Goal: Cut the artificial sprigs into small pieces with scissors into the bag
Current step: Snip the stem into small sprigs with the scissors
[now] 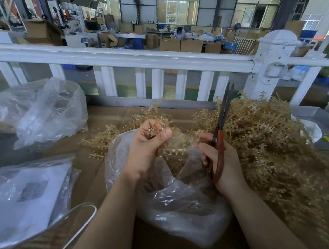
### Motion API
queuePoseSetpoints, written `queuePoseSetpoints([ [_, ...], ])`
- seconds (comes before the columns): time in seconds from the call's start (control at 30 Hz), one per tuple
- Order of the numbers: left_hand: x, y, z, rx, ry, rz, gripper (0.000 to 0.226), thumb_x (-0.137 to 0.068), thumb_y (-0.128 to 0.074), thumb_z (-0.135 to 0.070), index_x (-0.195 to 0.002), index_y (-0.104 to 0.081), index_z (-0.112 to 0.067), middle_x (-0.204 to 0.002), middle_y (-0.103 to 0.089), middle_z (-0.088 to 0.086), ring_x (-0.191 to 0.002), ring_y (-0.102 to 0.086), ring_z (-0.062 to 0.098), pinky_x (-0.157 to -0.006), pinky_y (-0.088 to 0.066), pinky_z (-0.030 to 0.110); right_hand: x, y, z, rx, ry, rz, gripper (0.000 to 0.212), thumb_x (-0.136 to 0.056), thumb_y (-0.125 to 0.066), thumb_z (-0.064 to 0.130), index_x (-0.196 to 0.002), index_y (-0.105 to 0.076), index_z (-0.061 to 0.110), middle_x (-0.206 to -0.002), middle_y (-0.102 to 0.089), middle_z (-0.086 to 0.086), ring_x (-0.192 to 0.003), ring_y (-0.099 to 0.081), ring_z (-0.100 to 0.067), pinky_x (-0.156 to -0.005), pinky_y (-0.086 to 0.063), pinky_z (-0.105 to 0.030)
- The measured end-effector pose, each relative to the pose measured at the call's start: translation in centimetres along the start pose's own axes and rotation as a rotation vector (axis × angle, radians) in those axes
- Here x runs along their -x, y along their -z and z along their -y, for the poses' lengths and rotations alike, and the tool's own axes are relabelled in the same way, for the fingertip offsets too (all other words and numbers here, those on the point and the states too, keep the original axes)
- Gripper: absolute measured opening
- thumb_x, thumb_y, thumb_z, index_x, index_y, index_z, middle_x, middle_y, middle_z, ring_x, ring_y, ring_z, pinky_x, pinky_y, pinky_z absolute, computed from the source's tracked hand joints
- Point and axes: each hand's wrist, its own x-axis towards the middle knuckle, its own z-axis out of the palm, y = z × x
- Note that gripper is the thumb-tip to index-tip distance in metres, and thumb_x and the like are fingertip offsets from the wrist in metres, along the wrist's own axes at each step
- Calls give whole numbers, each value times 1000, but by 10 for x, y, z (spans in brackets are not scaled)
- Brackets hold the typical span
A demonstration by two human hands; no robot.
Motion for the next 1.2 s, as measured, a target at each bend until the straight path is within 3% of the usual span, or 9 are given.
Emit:
queuePoseSetpoints([
  [0.1,2,1,-3,82,46,93,16,-82,-67,-11,-81,-51,-10,-63,-58,-3,-58,-58,13,-64,-55,33,0,1,-1,35,1,-1,31,-90,-72,4,-113,-74,24,-61,-57,5,-50,-46,-8,-49,-43,-16],
  [0.27,3,1,-6,173,91,124,18,-85,-73,-14,-84,-55,-13,-64,-60,-4,-59,-62,10,-62,-56,27,2,-2,0,125,32,30,35,-89,-71,-1,-109,-74,27,-88,-74,6,-60,-61,-2,-57,-50,-16],
  [0.43,2,2,-5,174,109,60,17,-81,-73,-19,-88,-58,-14,-72,-63,2,-63,-65,16,-62,-56,31,8,-7,3,307,76,52,35,-65,-88,58,-87,-74,34,-82,-74,7,-79,-71,-14,-77,-55,-35],
  [0.63,3,1,-7,161,115,7,26,-81,-75,-32,-86,-55,-16,-60,-60,-6,-49,-57,5,-48,-47,16,5,-6,0,483,72,139,52,-43,-79,83,-79,-64,49,-76,-69,23,-75,-66,0,-80,-52,-35],
  [0.73,1,1,-13,223,151,-103,29,-84,-62,-47,-84,-70,-19,-73,-59,-4,-57,-53,4,-52,-48,16,6,-6,-2,608,63,159,42,-53,-79,73,-87,-63,54,-85,-71,24,-81,-69,-4,-84,-56,-40],
  [0.8,-2,3,-19,382,176,-154,49,-85,-58,-57,-106,-73,-14,-94,-65,2,-80,-66,9,-70,-57,21,7,-6,-3,624,102,150,28,-70,-81,53,-91,-63,57,-87,-71,25,-81,-69,1,-78,-54,-33],
  [0.97,-4,11,-24,710,207,-183,90,-91,-54,-52,-154,-17,1,-150,-40,26,-136,-46,37,-111,-42,43,5,-2,-5,596,145,127,32,-88,-77,19,-84,-65,49,-76,-70,19,-70,-66,2,-68,-49,-24],
  [1.1,-6,13,-20,640,204,-239,95,-92,-52,-47,-155,-1,3,-161,-9,26,-150,-13,39,-119,-21,48,5,-2,-5,537,139,105,32,-90,-74,15,-83,-68,46,-74,-71,14,-66,-66,0,-66,-49,-21],
  [1.2,-7,12,-16,400,174,-221,102,-83,-63,-50,-157,-8,-8,-162,-16,17,-150,-19,31,-119,-23,43,5,-5,-5,547,114,75,16,-86,-81,28,-86,-68,37,-79,-72,14,-73,-68,-3,-73,-53,-30],
])
